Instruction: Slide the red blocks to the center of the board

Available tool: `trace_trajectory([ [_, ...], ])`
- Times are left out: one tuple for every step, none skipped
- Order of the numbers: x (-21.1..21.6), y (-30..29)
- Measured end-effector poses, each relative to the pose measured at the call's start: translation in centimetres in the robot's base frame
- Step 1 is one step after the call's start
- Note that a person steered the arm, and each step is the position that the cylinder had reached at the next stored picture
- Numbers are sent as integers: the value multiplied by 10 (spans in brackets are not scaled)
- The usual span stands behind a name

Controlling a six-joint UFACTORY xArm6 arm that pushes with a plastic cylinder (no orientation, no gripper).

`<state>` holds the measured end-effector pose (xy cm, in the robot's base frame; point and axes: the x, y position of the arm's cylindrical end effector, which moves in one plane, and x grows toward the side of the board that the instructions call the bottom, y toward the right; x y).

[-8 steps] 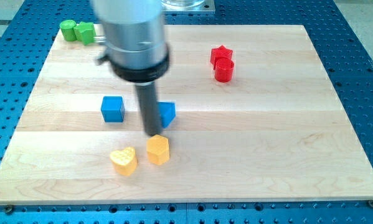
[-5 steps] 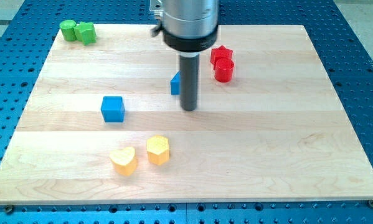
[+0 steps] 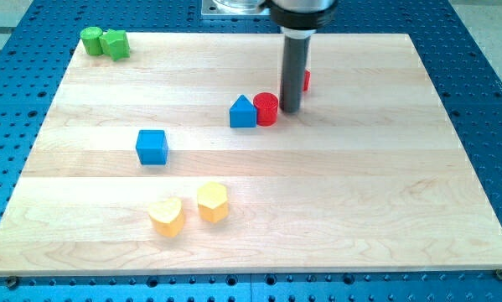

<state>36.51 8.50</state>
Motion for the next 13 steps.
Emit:
trace_trajectory([
  [-42,50],
  [-51,37],
  [-41,1],
  [-36,-38],
  [-71,-32],
  [-68,-42],
  [-33,-46],
  [-38,-54],
  [-70,-70],
  [-42,-94],
  [-24,-94],
  [-30,-164],
  [-33,-240],
])
